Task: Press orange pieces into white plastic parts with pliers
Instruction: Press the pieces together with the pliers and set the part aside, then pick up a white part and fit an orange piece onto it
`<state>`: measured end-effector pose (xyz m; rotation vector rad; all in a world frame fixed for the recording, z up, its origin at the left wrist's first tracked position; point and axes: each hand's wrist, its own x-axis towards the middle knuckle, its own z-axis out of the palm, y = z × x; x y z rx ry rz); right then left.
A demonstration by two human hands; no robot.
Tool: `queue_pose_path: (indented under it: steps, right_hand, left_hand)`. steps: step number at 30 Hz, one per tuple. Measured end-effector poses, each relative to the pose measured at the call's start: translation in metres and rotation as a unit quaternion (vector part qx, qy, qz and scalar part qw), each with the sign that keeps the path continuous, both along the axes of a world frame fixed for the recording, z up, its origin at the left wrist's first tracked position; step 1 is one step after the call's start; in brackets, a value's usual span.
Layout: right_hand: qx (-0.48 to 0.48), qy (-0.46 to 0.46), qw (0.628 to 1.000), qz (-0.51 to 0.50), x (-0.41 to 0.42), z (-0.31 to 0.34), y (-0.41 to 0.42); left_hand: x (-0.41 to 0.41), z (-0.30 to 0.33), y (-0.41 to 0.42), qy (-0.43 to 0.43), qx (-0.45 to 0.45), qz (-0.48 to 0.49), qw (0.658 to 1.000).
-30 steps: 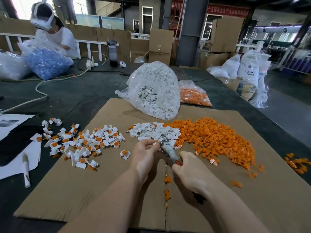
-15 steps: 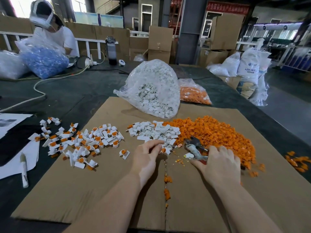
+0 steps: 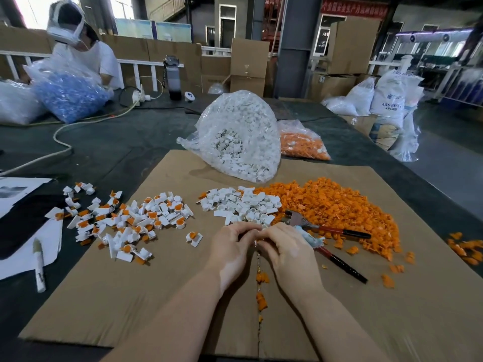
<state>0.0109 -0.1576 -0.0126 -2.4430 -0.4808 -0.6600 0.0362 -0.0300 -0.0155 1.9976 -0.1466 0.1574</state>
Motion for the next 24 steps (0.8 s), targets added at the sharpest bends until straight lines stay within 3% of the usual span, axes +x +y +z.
queue_pose_path:
  steps: [9, 15, 24]
  right_hand:
    - [0.024, 0.015, 0.995, -0.092, 0.007, -0.01, -0.005]
    - [-0.076, 0.053, 0.992, -0.083, 0.012, -0.013, -0.005]
    - [-0.082, 0.062, 0.99, -0.095, 0.012, -0.013, -0.003]
  left_hand:
    - [0.001, -0.004, -0.001, 0.001, -0.025, 0.079, 0.997]
    - [0.004, -0.008, 0.004, -0.021, 0.05, 0.132, 0.99]
    - [0.016, -0.008, 0.05, 0.004, 0.117, 0.236, 0.965]
